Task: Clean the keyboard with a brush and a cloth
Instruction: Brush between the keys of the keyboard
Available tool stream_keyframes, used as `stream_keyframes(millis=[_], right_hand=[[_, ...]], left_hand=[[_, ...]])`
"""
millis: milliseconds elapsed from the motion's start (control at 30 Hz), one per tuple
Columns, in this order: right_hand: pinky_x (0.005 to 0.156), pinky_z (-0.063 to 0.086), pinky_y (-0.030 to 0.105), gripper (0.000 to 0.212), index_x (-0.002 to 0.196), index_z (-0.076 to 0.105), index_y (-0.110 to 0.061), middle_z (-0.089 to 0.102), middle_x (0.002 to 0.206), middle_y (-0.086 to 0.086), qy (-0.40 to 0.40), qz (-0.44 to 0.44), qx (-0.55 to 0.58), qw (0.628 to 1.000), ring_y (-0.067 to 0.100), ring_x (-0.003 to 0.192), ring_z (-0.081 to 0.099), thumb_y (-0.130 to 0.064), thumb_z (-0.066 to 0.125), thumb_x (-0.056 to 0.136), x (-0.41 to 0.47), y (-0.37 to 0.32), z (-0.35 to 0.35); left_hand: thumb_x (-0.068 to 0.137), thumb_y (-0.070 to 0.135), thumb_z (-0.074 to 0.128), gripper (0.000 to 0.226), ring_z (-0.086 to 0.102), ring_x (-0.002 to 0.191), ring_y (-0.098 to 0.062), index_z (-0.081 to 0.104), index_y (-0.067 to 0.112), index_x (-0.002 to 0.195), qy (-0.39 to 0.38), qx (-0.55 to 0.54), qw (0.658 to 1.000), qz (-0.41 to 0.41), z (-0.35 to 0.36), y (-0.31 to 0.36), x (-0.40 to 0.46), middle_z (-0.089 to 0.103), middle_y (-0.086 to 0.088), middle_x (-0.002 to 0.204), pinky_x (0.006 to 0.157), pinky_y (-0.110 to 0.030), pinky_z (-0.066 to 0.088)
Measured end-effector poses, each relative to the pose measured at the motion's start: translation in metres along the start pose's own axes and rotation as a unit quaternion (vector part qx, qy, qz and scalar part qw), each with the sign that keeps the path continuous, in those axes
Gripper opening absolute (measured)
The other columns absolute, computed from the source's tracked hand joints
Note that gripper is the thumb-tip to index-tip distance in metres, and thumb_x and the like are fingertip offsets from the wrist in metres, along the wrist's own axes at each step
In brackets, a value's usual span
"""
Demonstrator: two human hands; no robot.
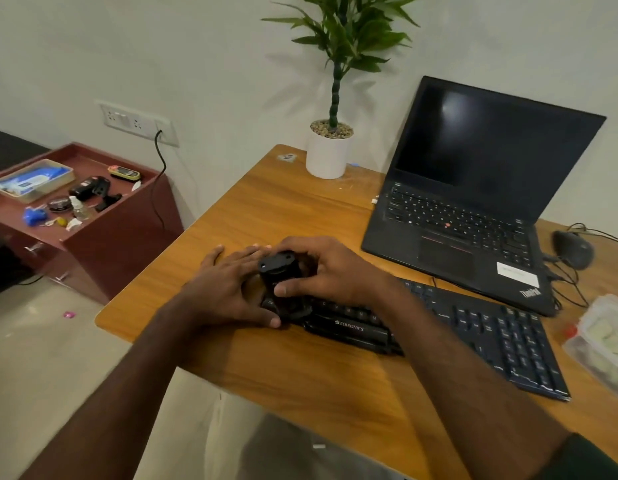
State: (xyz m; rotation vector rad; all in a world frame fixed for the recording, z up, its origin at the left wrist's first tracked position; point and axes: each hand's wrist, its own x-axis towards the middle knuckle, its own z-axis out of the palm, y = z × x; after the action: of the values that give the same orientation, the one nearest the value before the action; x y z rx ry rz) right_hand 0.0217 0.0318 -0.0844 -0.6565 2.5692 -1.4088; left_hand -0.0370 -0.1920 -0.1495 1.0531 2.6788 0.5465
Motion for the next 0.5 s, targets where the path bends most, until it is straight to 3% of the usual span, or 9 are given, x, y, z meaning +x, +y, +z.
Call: stream_keyframes(millis=[67,233,333,400,500], right_hand=[[0.082,0.058,0.042,0.032,0.114,0.067,-0.017,0.069,0.103,0.000,0.005,0.006,-0.011,1.000,0.016,0.097,0.067,-0.024,0.079,0.086,0.001,0.000,-0.010],[0.083,0.058,0.032,0.033,0.115,0.065,-0.006,0.066,0.105,0.004,0.104,-0.042,0.071,0.991,0.015,0.097,0.066,-0.012,0.079,0.085,0.006,-0.003,0.008],[0.085,0.057,0.035,0.035,0.116,0.066,-0.007,0.068,0.107,0.002,0.065,-0.036,0.047,0.996,0.014,0.099,0.065,-0.012,0.080,0.084,0.005,0.000,0.019],[0.086,0.057,0.032,0.037,0.117,0.067,-0.010,0.069,0.109,0.001,0.038,-0.024,0.048,0.998,0.012,0.101,0.066,-0.013,0.081,0.083,-0.001,0.001,0.012],[0.087,0.057,0.035,0.037,0.119,0.067,-0.017,0.069,0.108,-0.003,-0.015,0.008,0.030,0.999,0.012,0.102,0.066,-0.018,0.081,0.084,-0.012,0.002,-0.007]], left_hand=[[0.050,0.098,0.050,0.118,-0.003,0.142,0.011,0.021,0.045,0.152,0.002,0.000,1.000,0.001,0.000,-0.001,0.000,0.008,0.027,0.154,0.121,-0.049,-0.011],[0.052,0.099,0.047,0.117,0.007,0.140,0.007,0.026,0.041,0.152,0.006,-0.009,1.000,-0.001,0.003,-0.003,0.001,0.025,0.012,0.162,0.122,-0.051,-0.009],[0.049,0.103,0.042,0.120,0.012,0.140,0.006,0.027,0.042,0.151,0.010,-0.007,1.000,-0.003,0.003,-0.003,0.002,0.029,0.014,0.160,0.122,-0.051,-0.007],[0.049,0.103,0.043,0.121,0.007,0.140,0.009,0.024,0.042,0.152,0.004,-0.008,1.000,-0.005,0.003,-0.003,0.002,0.020,0.022,0.157,0.122,-0.050,-0.008],[0.051,0.102,0.045,0.111,-0.004,0.146,0.009,0.010,0.057,0.146,-0.005,0.002,1.000,-0.003,0.003,-0.004,0.002,0.004,0.027,0.159,0.122,-0.051,-0.009]])
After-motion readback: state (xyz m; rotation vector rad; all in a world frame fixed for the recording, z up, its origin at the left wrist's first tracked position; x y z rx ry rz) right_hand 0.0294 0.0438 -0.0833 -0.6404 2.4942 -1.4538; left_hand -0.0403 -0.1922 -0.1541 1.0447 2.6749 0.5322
